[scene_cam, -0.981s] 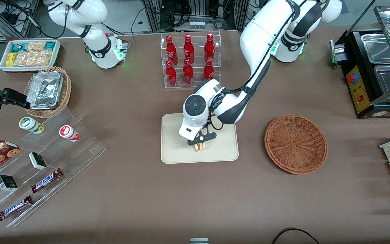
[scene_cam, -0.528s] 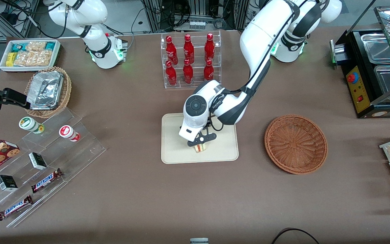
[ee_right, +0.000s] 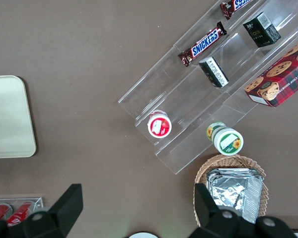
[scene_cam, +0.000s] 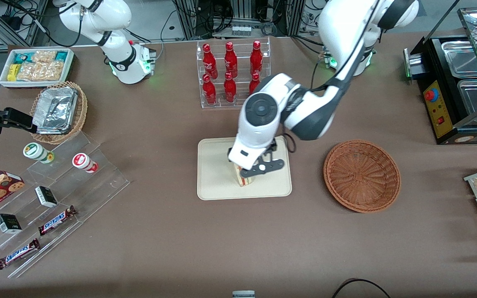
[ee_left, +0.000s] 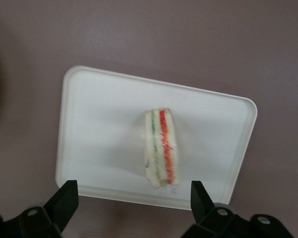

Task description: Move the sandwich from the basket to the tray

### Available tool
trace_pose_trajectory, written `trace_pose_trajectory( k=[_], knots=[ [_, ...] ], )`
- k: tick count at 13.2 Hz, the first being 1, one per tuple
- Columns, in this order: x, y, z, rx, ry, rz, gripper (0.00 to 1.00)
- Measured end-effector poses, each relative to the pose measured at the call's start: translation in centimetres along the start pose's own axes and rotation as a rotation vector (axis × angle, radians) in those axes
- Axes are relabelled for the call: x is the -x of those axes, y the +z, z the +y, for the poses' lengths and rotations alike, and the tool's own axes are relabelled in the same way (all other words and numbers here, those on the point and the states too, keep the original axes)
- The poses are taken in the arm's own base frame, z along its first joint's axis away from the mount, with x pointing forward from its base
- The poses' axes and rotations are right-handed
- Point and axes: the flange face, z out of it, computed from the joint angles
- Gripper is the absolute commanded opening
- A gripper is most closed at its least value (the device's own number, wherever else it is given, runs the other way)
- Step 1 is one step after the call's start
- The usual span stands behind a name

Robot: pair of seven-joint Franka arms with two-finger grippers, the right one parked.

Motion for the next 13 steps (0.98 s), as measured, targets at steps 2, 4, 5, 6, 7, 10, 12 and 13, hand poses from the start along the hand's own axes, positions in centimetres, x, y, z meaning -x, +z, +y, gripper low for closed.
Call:
trace_pose_trajectory(
  k=[2, 4, 5, 6, 7, 10, 12, 13],
  knots=[
    [-2.8, -1.6, -4.3, -0.031, 0.102, -0.031, 1.0],
    [-5.7, -2.8, -10.0, -0.052, 0.161, -0.059, 1.0],
    [-6.9, -3.5, -13.1, -0.055, 0.192, -0.068, 1.0],
    [-7.8, -4.2, -16.2, -0.056, 0.233, -0.077, 1.0],
    [-8.3, -4.9, -19.3, -0.058, 0.265, -0.088, 1.0],
    [-8.7, -8.0, -28.6, -0.055, 0.344, -0.111, 1.0],
    [-8.3, -10.2, -33.7, -0.049, 0.369, -0.122, 1.0],
    [-8.1, -11.2, -35.1, -0.046, 0.365, -0.113, 1.0]
  ],
)
